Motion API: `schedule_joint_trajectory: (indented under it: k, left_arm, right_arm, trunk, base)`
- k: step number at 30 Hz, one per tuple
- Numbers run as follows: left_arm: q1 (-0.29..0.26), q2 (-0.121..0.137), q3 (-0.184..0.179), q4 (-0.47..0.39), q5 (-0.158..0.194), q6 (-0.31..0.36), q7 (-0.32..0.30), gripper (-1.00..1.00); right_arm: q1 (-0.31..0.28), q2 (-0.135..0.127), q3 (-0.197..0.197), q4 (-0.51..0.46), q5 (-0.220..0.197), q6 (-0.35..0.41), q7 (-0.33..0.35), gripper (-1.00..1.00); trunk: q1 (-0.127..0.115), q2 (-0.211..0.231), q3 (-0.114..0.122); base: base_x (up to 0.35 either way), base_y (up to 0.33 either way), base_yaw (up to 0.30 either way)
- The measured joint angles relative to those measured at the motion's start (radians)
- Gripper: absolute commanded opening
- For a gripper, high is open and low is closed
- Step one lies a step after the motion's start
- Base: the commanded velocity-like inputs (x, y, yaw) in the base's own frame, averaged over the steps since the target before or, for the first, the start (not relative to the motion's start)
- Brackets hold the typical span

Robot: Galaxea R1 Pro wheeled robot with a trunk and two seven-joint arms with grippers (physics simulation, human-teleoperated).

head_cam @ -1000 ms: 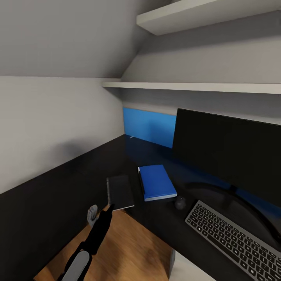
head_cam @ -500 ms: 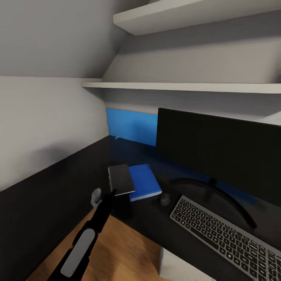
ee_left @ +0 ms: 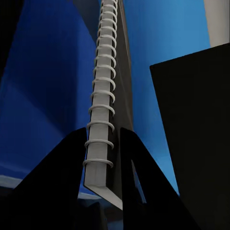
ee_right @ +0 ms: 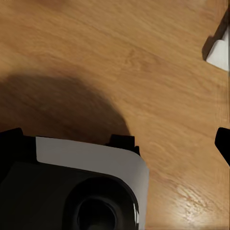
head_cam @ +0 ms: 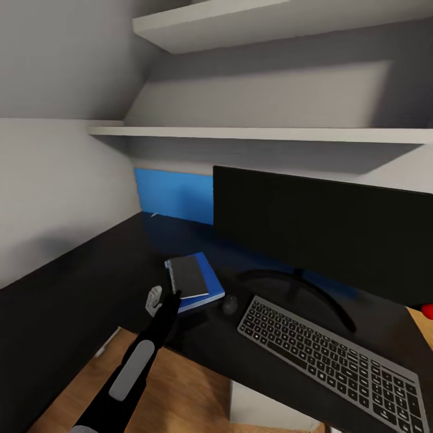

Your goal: In the bedroom, organize the workspace by keeping the computer under the desk, ensuring the monitor is on the desk, placing the keyboard on the desk next to the monitor, placing the mouse on the desk next to the keyboard, moving the folder from the swivel chair onto the desk next to the mouse, stacking the notebook on top of the folder with the pen on top of the notebook, and positioning the swivel chair next to the desk.

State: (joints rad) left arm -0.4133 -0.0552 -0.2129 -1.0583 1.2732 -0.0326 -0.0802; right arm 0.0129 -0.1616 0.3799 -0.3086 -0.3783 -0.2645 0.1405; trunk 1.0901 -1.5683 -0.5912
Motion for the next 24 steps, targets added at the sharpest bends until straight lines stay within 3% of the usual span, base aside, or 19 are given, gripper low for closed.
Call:
schedule_joint_trajectory:
  k: [11, 24]
  left_arm:
    - [-0.013, 0.007, 0.001, 0.029, -0.002, -0.016, -0.010, -1.00]
    - [-0.014, 0.005, -0.006, 0.031, -0.004, -0.069, -0.013, -1.00]
  right_arm:
    - [0.000, 0.000, 0.001, -0.001, 0.001, -0.002, 0.000, 1.00]
    - [0.000, 0.000, 0.001, -0.002, 0.002, -0.002, 0.000, 1.00]
  trunk:
    - [0.000, 0.000, 0.000]
    - [0.000, 0.000, 0.000]
  base:
    - [0.004, 0.000, -0.040]
    - [0.110, 0.000, -0.003]
